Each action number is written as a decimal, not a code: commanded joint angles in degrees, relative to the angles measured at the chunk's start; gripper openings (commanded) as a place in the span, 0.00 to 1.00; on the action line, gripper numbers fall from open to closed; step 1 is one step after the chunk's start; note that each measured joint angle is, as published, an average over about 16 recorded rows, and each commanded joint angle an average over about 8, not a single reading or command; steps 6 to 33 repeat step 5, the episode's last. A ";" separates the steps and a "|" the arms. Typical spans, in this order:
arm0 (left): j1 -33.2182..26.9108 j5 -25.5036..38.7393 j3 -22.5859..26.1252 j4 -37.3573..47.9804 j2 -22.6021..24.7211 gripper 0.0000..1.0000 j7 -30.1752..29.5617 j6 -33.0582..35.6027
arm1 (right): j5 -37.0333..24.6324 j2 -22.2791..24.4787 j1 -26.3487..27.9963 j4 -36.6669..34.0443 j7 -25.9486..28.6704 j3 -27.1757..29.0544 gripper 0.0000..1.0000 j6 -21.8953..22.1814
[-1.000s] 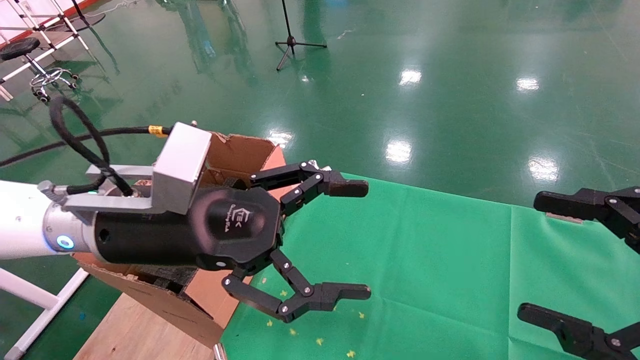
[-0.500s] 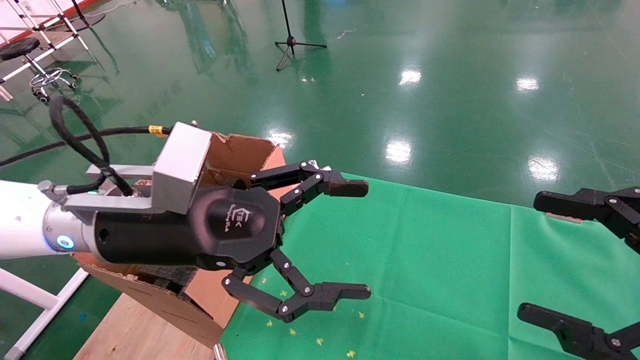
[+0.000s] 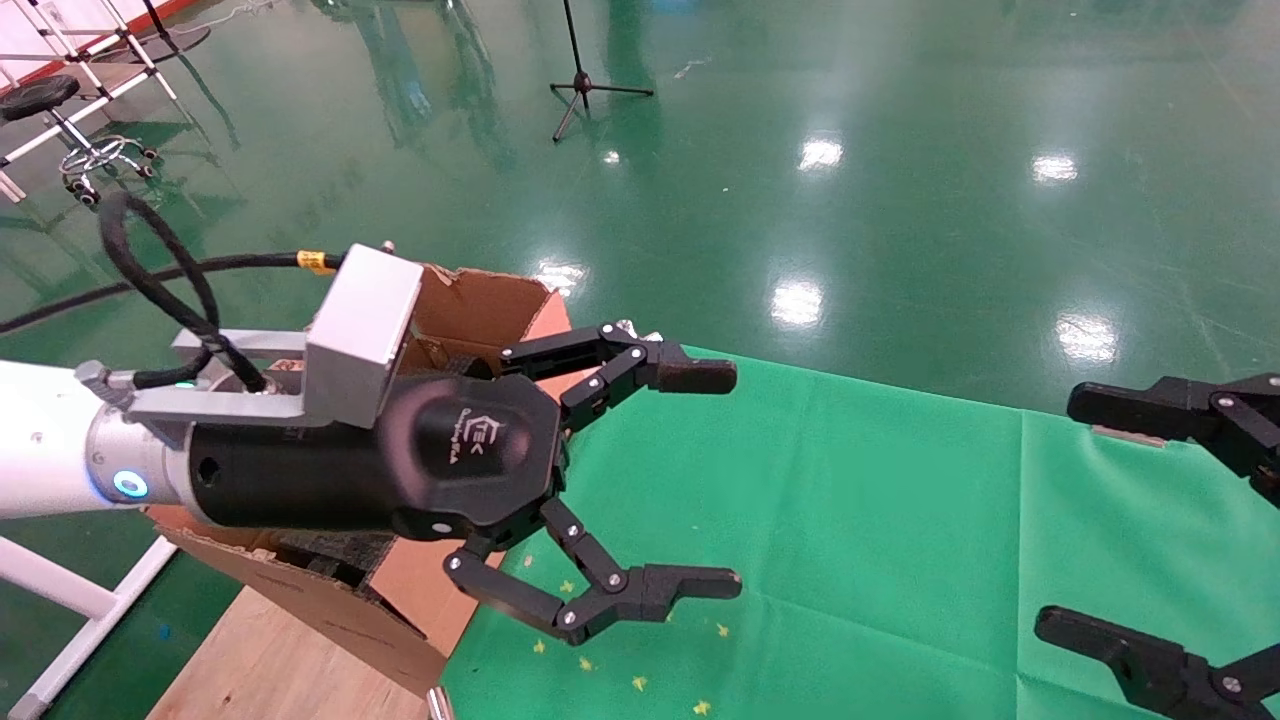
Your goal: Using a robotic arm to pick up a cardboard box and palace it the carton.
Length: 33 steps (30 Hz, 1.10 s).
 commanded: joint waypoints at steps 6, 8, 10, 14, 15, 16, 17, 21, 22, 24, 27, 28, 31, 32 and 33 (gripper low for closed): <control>0.00 0.00 0.00 0.00 0.00 1.00 0.00 0.00 | 0.00 0.00 0.00 0.00 0.00 0.00 1.00 0.00; 0.00 0.00 0.00 0.00 0.00 1.00 0.00 0.00 | 0.00 0.00 0.00 0.00 0.00 0.00 1.00 0.00; 0.00 0.00 0.00 0.00 0.00 1.00 0.00 0.00 | 0.00 0.00 0.00 0.00 0.00 0.00 1.00 0.00; 0.00 0.00 0.00 0.00 0.00 1.00 0.00 0.00 | 0.00 0.00 0.00 0.00 0.00 0.00 1.00 0.00; 0.00 0.00 0.00 0.00 0.00 1.00 0.00 0.00 | 0.00 0.00 0.00 0.00 0.00 0.00 1.00 0.00; 0.00 0.00 0.00 0.00 0.00 1.00 0.00 0.00 | 0.00 0.00 0.00 0.00 0.00 0.00 1.00 0.00; 0.00 0.00 0.00 0.00 0.00 1.00 0.00 0.00 | 0.00 0.00 0.00 0.00 0.00 0.00 1.00 0.00; 0.00 0.00 0.00 0.00 0.00 1.00 0.00 0.00 | 0.00 0.00 0.00 0.00 0.00 0.00 1.00 0.00; 0.00 0.00 0.00 0.00 0.00 1.00 0.00 0.00 | 0.00 0.00 0.00 0.00 0.00 0.00 1.00 0.00; 0.00 0.00 0.00 0.00 0.00 1.00 0.00 0.00 | 0.00 0.00 0.00 0.00 0.00 0.00 1.00 0.00; 0.00 0.00 0.00 0.00 0.00 1.00 0.00 0.00 | 0.00 0.00 0.00 0.00 0.00 0.00 1.00 0.00; 0.00 0.00 0.00 0.00 0.00 1.00 0.00 0.00 | 0.00 0.00 0.00 0.00 0.00 0.00 1.00 0.00; 0.00 0.00 0.00 0.00 0.00 1.00 0.00 0.00 | 0.00 0.00 0.00 0.00 0.00 0.00 1.00 0.00; 0.00 0.00 0.00 0.00 0.00 1.00 0.00 0.00 | 0.00 0.00 0.00 0.00 0.00 0.00 1.00 0.00; 0.00 0.00 0.00 0.00 0.00 1.00 0.00 0.00 | 0.00 0.00 0.00 0.00 0.00 0.00 1.00 0.00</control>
